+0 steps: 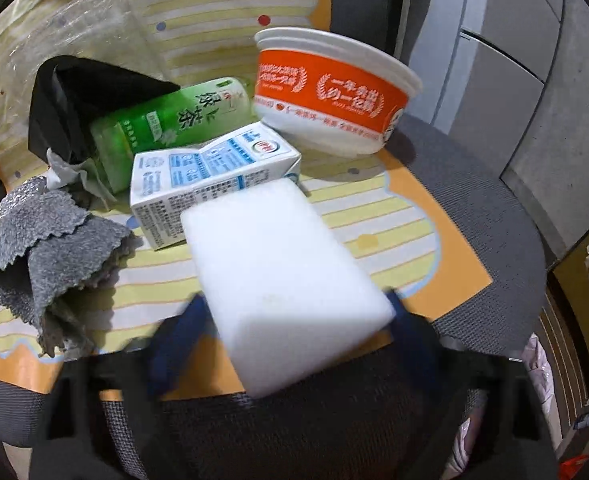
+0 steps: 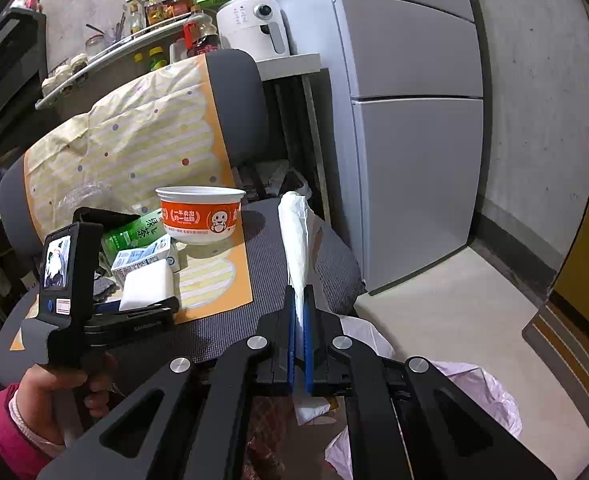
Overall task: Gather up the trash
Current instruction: 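Grasp the white foam sponge with the left tool while the right holds the tissue, then carry the sponge and tissue over the trash bag and open both tools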
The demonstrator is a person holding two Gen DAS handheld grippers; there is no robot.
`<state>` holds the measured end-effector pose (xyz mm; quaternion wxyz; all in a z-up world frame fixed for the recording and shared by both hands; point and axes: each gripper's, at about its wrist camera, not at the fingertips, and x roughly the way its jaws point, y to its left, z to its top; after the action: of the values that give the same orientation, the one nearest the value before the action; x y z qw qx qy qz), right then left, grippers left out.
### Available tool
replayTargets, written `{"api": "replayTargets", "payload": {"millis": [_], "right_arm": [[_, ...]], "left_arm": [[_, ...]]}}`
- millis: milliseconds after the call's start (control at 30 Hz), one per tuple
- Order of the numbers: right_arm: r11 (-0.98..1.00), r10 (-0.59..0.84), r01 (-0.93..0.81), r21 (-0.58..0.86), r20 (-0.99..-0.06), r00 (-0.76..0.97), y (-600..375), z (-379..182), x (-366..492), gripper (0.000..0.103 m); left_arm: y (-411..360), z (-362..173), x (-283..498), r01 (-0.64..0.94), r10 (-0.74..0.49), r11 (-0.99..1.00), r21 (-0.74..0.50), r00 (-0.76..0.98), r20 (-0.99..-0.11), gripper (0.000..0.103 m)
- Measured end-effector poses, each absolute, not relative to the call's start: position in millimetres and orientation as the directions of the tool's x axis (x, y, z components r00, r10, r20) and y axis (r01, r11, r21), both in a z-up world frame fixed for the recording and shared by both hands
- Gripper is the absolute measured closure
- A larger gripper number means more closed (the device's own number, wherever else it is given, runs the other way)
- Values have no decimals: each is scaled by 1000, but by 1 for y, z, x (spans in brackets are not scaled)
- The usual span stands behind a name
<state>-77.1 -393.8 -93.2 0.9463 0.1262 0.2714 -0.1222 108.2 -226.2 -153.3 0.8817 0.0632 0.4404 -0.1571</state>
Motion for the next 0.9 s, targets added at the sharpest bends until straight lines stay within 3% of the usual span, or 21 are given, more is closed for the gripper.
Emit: {"api": "replayTargets", "payload": {"millis": [133, 300, 400, 667, 900], "right_arm": [[938, -168, 302, 168, -543, 823, -390, -92, -81, 99], [932, -189, 321, 167, -534, 824, -384, -90, -93, 99], [922, -212, 350, 164, -544, 812, -382, -92, -103, 99], [878, -302, 461, 130, -597, 744, -394, -103, -129, 99], [807, -342, 567, 165, -652, 677, -428, -130, -156, 97]], "left_arm": [[-208, -136, 88, 388, -309, 919, -72, 593, -744, 31], [-179, -96, 35, 581, -536, 803, -130, 611, -582, 31], [-171, -81, 9, 649, -609, 750, -126, 603, -515, 31], [-200, -92, -17, 721, -676, 674, -158, 517, -525, 30], [-255, -110, -39, 808, -717, 578, -116, 434, -546, 29]]}}
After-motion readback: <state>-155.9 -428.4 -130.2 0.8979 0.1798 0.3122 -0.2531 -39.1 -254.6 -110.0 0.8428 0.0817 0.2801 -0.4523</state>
